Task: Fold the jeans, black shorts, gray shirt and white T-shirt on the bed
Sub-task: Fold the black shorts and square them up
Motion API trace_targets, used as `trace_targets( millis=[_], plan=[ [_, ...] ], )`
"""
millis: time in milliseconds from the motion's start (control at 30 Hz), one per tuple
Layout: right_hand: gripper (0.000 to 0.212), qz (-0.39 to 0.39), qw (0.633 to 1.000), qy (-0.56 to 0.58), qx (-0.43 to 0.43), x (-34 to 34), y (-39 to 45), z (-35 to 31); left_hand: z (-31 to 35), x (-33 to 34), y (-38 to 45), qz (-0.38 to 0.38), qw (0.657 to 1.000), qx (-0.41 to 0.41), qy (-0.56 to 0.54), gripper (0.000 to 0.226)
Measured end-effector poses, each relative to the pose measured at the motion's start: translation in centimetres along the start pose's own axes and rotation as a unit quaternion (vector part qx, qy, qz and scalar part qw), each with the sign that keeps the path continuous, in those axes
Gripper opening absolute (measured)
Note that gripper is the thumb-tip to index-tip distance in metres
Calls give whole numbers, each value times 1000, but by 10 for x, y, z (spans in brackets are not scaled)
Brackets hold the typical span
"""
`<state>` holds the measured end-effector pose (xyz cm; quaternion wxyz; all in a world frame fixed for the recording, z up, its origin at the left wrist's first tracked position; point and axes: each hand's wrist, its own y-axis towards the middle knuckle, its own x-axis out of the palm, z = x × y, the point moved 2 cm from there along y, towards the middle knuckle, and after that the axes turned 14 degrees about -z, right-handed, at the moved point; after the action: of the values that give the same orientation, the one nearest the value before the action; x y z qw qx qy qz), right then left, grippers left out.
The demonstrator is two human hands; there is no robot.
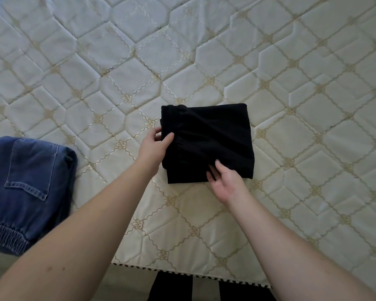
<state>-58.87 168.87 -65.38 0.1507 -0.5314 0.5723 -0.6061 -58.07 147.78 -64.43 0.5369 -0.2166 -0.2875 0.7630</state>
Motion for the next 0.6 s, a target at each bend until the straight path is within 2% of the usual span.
trace_targets(
  millis=[67,167,300,400,500,600],
  plan=[
    [32,77,993,-88,8,-6,3,2,-10,0,4,4,998,-50,36,35],
    [27,136,979,-147,36,-7,6,4,-19,-2,7,19,992,-102,71,45],
    [35,127,963,-207,120,-13,2,2,-13,-8,9,-3,989,-90,117,47],
    [36,145,941,-284,112,-29,-9,-9,-9,-13,9,-29,990,-74,113,52],
    [25,138,971,-193,33,-42,-16,-24,-8,-11,9,-27,994,-62,89,54],
    [34,92,995,-32,-12,-33,-17,-29,-7,-9,10,3,996,-58,65,56]
  ],
)
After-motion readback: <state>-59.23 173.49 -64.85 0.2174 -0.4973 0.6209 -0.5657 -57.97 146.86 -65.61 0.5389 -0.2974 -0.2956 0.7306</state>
